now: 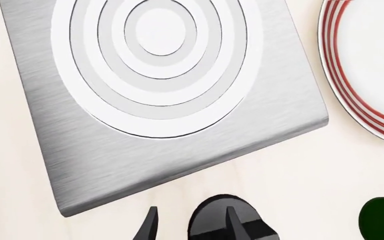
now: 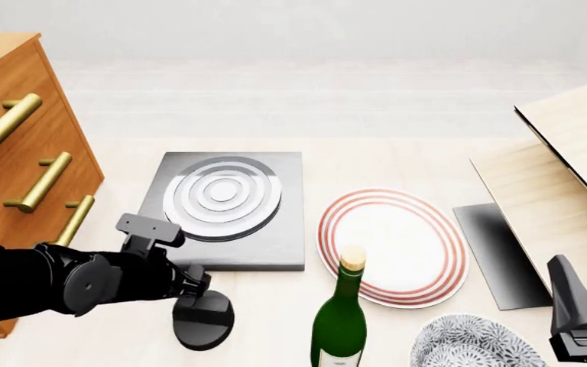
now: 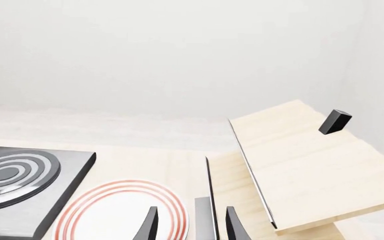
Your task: Turn on the stove.
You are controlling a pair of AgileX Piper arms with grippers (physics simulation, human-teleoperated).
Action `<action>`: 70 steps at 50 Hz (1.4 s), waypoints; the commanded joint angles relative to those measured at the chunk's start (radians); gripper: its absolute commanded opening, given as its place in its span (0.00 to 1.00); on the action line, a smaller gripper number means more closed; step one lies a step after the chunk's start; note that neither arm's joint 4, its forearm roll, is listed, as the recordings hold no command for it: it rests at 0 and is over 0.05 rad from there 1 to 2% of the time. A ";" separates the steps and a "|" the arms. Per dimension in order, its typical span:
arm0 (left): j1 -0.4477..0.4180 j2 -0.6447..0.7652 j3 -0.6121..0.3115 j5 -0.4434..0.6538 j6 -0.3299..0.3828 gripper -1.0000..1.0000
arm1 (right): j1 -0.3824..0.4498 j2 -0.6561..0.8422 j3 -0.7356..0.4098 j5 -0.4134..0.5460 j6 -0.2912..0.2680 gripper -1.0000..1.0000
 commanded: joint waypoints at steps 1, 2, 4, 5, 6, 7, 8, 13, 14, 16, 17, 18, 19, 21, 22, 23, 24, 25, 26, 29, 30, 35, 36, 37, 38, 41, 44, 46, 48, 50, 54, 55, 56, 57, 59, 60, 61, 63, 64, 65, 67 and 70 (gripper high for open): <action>0.009 -0.085 0.067 0.036 0.038 1.00 | 0.001 0.000 0.002 -0.002 0.001 1.00; 0.009 -0.085 0.067 0.036 0.038 1.00 | 0.001 0.000 0.002 -0.002 0.001 1.00; 0.014 -0.090 0.076 0.029 0.048 1.00 | 0.002 0.000 0.002 -0.002 0.000 1.00; 0.017 -0.100 0.083 0.030 0.053 1.00 | 0.002 0.000 0.001 -0.002 -0.002 1.00; 0.017 -0.100 0.083 0.030 0.053 1.00 | 0.002 0.000 0.001 -0.002 -0.002 1.00; 0.017 -0.105 0.084 0.032 0.053 1.00 | 0.002 0.000 0.001 -0.002 -0.001 1.00; 0.017 -0.114 0.087 0.034 0.052 1.00 | 0.001 0.000 0.002 -0.002 -0.001 1.00; 0.042 -0.165 0.096 0.058 0.100 1.00 | 0.003 0.000 0.003 -0.002 -0.001 1.00; 0.042 -0.161 0.099 0.051 0.101 1.00 | 0.003 0.000 0.003 -0.002 0.000 1.00; 0.036 -0.185 0.098 0.070 0.096 1.00 | 0.002 0.000 0.003 -0.002 0.000 1.00; 0.029 -0.187 0.103 0.064 0.090 1.00 | 0.002 0.000 0.003 -0.003 0.000 1.00; 0.026 -0.182 0.105 0.057 0.086 1.00 | 0.002 0.000 0.003 -0.003 0.000 1.00; 0.022 -0.183 0.108 0.054 0.084 1.00 | 0.002 0.000 0.003 -0.003 0.000 1.00; 0.022 -0.191 0.110 0.059 0.089 1.00 | 0.003 0.000 0.003 -0.003 -0.001 1.00; 0.022 -0.198 0.113 0.062 0.096 1.00 | 0.003 0.000 0.003 -0.002 0.000 1.00; 0.020 -0.207 0.116 0.065 0.101 1.00 | 0.002 0.000 0.003 -0.002 0.001 1.00; 0.016 -0.210 0.115 0.068 0.094 1.00 | 0.002 0.000 0.002 -0.003 0.003 1.00; 0.008 -0.220 0.114 0.075 0.089 1.00 | 0.002 0.000 0.002 -0.002 0.003 1.00; 0.007 -0.221 0.114 0.076 0.089 1.00 | 0.002 0.000 0.002 -0.002 0.003 1.00; -0.007 -0.216 0.120 0.063 0.075 1.00 | 0.002 0.000 -0.001 0.000 0.004 1.00; -0.008 -0.217 0.119 0.061 0.074 1.00 | 0.002 0.000 -0.012 0.012 0.004 1.00; 0.013 -0.272 0.093 0.112 0.080 1.00 | 0.001 0.000 -0.005 0.004 0.006 1.00; 0.018 -0.291 0.085 0.128 0.082 1.00 | 0.000 0.000 -0.007 0.005 0.007 1.00; 0.022 -0.306 0.079 0.139 0.083 1.00 | 0.000 0.000 -0.008 0.007 0.008 1.00; 0.030 -0.336 0.067 0.165 0.084 1.00 | 0.001 0.000 -0.010 0.009 0.007 1.00; 0.031 -0.411 0.043 0.220 0.068 1.00 | 0.004 0.000 -0.016 0.016 0.006 1.00; 0.041 -0.473 0.028 0.269 0.077 1.00 | 0.005 0.000 -0.015 0.015 0.005 1.00; 0.040 -0.503 0.023 0.293 0.079 1.00 | 0.005 0.000 -0.017 0.017 0.006 1.00; 0.047 -0.532 0.019 0.309 0.085 1.00 | 0.005 0.000 -0.018 0.017 0.006 1.00; 0.053 -0.573 0.016 0.338 0.101 1.00 | 0.004 0.000 -0.010 0.008 0.008 1.00; 0.051 -0.633 0.004 0.389 0.106 1.00 | 0.006 0.000 -0.013 0.014 0.008 1.00; 0.052 -0.652 0.000 0.404 0.111 1.00 | 0.007 0.000 -0.017 0.020 0.009 1.00; 0.050 -0.685 -0.012 0.438 0.111 1.00 | 0.009 0.000 -0.018 0.022 0.010 1.00; 0.048 -0.704 -0.018 0.455 0.112 1.00 | 0.010 0.000 -0.019 0.023 0.010 1.00; 0.048 -0.729 -0.024 0.476 0.114 1.00 | 0.008 0.000 -0.019 0.023 0.011 1.00; 0.045 -0.744 -0.027 0.488 0.113 1.00 | 0.008 0.000 -0.017 0.021 0.012 1.00; 0.043 -0.759 -0.029 0.499 0.110 1.00 | 0.008 0.000 -0.015 0.019 0.012 1.00; 0.042 -0.789 -0.034 0.523 0.105 1.00 | 0.007 0.000 -0.014 0.018 0.010 1.00; 0.042 -0.815 -0.033 0.538 0.099 1.00 | 0.007 0.000 -0.015 0.020 0.010 1.00; 0.042 -0.816 -0.033 0.539 0.099 1.00 | 0.007 0.000 -0.015 0.020 0.010 1.00; 0.039 -0.850 -0.027 0.564 0.097 1.00 | 0.009 0.000 -0.010 0.017 0.010 1.00; 0.044 -0.902 -0.017 0.595 0.091 1.00 | 0.009 0.000 -0.015 0.021 0.010 1.00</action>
